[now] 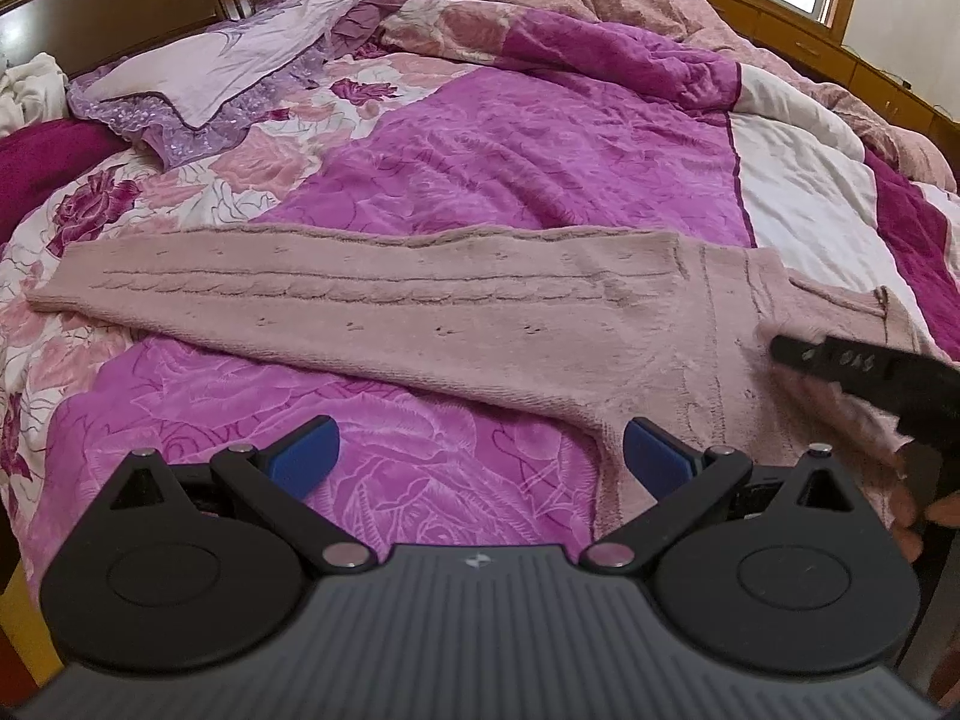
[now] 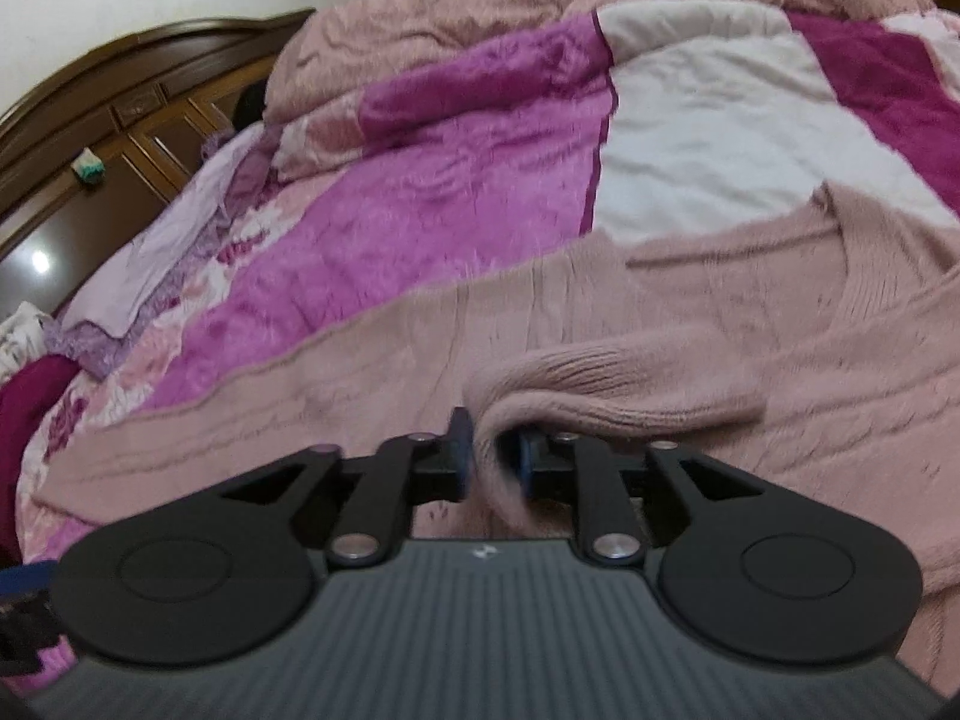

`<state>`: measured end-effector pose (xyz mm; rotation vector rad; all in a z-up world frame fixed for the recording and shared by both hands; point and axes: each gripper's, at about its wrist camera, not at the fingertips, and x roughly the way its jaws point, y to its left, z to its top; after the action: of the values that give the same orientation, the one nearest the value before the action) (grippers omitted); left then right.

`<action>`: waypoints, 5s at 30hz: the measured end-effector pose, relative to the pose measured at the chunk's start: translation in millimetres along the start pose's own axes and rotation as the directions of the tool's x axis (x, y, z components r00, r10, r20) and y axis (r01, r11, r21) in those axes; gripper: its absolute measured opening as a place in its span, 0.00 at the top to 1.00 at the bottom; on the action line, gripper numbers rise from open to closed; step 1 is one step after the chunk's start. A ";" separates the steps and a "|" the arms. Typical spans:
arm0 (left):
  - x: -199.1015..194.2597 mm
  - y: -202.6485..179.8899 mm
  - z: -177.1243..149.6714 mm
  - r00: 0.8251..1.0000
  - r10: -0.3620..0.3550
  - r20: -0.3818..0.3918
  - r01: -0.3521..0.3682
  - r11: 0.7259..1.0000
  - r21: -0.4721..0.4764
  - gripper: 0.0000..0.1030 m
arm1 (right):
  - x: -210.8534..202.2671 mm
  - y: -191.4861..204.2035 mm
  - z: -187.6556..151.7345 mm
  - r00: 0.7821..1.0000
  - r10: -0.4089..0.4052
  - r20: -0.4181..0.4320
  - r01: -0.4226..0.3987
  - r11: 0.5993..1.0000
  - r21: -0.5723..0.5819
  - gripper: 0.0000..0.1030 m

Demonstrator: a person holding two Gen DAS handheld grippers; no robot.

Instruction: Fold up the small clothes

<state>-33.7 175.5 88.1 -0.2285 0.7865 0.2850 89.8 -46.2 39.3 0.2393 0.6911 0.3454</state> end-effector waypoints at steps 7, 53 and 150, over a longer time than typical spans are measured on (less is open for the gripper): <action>1.4 -5.0 -0.3 1.000 -0.006 -0.005 0.006 1.000 0.012 0.00 | -8.5 9.4 -4.1 0.997 0.061 -0.051 -0.061 0.998 -0.006 0.35; 89.4 -247.2 -4.1 0.990 -0.139 -0.001 0.113 0.800 0.589 0.40 | -110.4 -150.7 -25.0 0.970 -0.244 -0.009 0.242 0.956 0.165 0.36; 38.2 -121.7 31.2 0.977 -0.211 0.006 0.209 0.970 0.127 0.84 | -151.2 -226.2 41.3 0.983 -0.139 0.122 0.100 0.955 0.278 0.47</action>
<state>53.4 77.3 93.6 -0.1883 0.7516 0.0370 60.6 -316.1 83.7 0.4757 0.6093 0.1147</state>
